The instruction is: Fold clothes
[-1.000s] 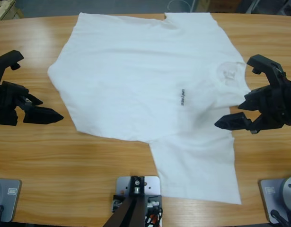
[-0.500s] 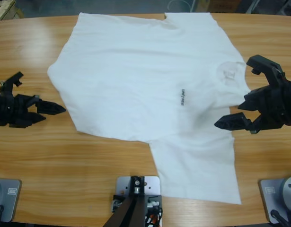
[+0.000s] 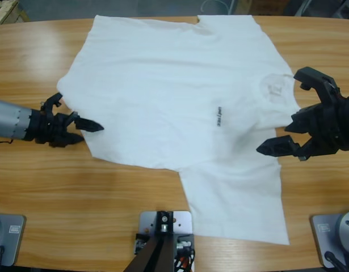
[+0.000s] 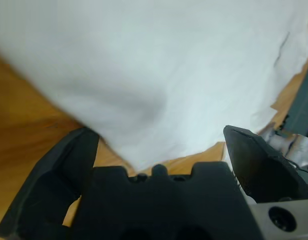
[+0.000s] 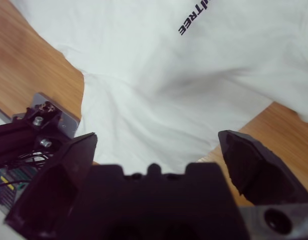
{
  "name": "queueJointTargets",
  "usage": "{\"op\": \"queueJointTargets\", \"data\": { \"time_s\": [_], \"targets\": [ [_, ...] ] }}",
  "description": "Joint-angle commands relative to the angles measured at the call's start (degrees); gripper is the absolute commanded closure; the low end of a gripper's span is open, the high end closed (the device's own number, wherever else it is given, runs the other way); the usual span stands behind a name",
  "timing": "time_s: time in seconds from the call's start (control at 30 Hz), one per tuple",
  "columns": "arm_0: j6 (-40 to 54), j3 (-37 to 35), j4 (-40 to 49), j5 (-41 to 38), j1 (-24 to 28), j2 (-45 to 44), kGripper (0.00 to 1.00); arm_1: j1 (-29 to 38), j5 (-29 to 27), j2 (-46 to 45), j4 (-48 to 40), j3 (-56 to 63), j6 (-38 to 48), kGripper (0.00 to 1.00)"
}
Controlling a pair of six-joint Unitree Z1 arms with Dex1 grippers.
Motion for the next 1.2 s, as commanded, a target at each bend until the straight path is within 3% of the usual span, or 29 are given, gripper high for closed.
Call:
{"op": "queueJointTargets", "data": {
  "time_s": [0.03, 0.07, 0.13, 0.17, 0.23, 0.27, 0.3, 0.33, 0.4, 0.43, 0.73, 0.87, 1.03, 1.2],
  "targets": [
    [0.2, 0.1, -8.0, -5.2, 0.3, 10.8, 0.000, 0.5, -0.1, 2.4, -0.3, 1.3, -0.7, 0.018],
    [0.5, 0.0, -9.4, -6.5, 0.2, 11.0, 0.000, 0.5, -0.1, 2.4, -0.3, 1.3, -0.7, 0.024],
    [0.9, 0.3, -11.0, -6.8, 0.0, 9.6, 0.000, 0.5, -0.2, 2.2, -0.2, 1.3, -0.7, 0.162],
    [0.9, 0.4, -11.0, -6.4, 0.0, 8.5, 0.000, 0.6, -0.2, 2.1, -0.2, 1.3, -0.7, 0.272],
    [1.6, 0.3, -11.0, -6.1, -0.1, 6.4, 0.000, 0.6, -0.2, 2.0, -0.2, 1.3, -0.7, 0.606],
    [1.9, 0.1, -11.0, -6.1, -0.3, 5.3, 0.017, 0.6, -0.2, 1.9, -0.2, 1.4, -0.7, 0.714],
    [2.0, -0.2, -11.0, -6.3, -0.5, 4.5, 0.198, 0.6, -0.2, 1.8, -0.2, 1.4, -0.7, 0.849],
    [2.2, -0.2, -11.0, -6.7, -0.5, 3.9, 0.507, 0.5, -0.3, 1.7, -0.2, 1.4, -0.7, 0.982],
    [2.3, -0.2, -11.0, -7.3, -0.7, 2.9, 0.974, 0.5, -0.3, 1.7, -0.2, 1.5, -0.7, 1.000],
    [2.3, 0.0, -11.0, -7.3, -0.7, 2.0, 1.000, 0.5, -0.3, 1.7, -0.2, 1.5, -0.6, 1.000],
    [2.3, 1.5, -11.0, -8.9, -3.6, -2.5, 1.000, 0.5, -0.4, 1.8, -0.3, 1.5, -0.4, 1.000],
    [2.5, 2.0, -10.9, -9.5, -4.4, -0.7, 1.000, 0.5, 0.0, 1.4, -0.3, 1.6, -0.4, 1.000],
    [2.3, 1.4, -10.9, -10.9, -3.5, 7.6, 1.000, 0.5, 0.3, 0.8, -0.3, 1.7, -0.4, 1.000],
    [1.8, 4.2, -10.9, -13.6, -5.4, 1.4, 1.000, 0.6, 0.2, 0.4, -0.3, 1.8, -0.4, 1.000]
  ]
}}
